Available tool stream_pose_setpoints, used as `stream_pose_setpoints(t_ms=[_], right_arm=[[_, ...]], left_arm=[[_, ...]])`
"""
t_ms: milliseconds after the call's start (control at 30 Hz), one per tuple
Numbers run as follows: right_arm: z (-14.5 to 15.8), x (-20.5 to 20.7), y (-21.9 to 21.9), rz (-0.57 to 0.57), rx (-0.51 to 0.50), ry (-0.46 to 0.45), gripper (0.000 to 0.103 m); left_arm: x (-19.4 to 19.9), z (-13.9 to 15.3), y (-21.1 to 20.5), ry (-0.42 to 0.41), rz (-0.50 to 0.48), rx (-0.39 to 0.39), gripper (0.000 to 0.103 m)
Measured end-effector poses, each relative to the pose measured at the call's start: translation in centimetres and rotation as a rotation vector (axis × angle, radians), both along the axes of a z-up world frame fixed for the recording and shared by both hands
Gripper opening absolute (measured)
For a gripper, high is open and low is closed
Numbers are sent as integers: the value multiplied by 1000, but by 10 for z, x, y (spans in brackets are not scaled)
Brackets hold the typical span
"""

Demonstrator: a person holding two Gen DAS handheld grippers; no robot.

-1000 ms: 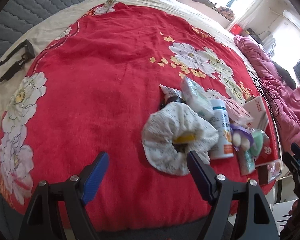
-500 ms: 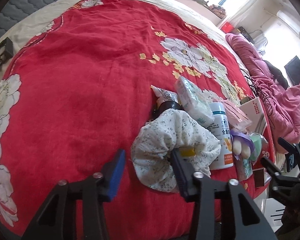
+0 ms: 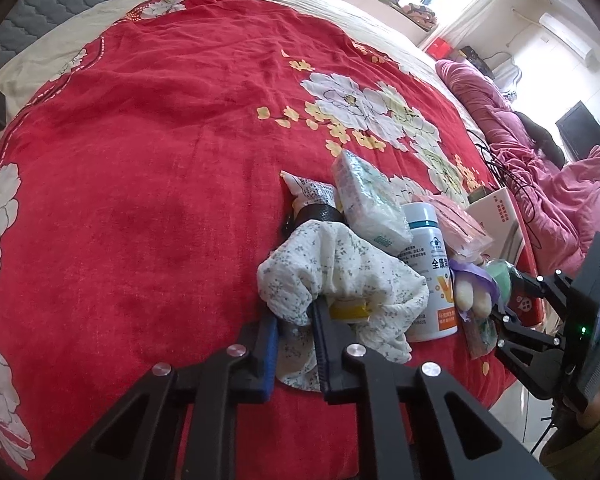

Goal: Organize soft objects
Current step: 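Grasp the scrunchie with the left gripper while the right gripper grasps the green sponge bag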

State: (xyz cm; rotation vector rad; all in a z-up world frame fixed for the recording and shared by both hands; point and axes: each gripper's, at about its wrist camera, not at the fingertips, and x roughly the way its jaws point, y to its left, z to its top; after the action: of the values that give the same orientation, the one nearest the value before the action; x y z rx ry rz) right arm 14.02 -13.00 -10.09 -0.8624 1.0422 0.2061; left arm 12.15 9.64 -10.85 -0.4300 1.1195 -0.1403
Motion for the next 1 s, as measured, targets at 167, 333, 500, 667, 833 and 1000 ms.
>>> stream_pose_setpoints(t_ms=[167,333,500,667,833,1000], right_arm=[[12,3,-9,-50,102,1,41],[34,-1,-22,-113,267,22,41],[51,-12,-33,-160,407,47,41],[60,-27,-34,-159,456,52,41],[67,-35,-37,-161,496,49,41],[81,-43,-38,-155,530,30,41]], left_arm=[[-2,1,1,-7,2,-10,11],[-10,10,2,-24,9,-14,11],[-22,24,4,-49,14,-17,11],[-35,42,-2,-76,7,-4,11],[-45,60,-14,-110,-4,8,11],[-50,75,-30,-134,-30,25,11]])
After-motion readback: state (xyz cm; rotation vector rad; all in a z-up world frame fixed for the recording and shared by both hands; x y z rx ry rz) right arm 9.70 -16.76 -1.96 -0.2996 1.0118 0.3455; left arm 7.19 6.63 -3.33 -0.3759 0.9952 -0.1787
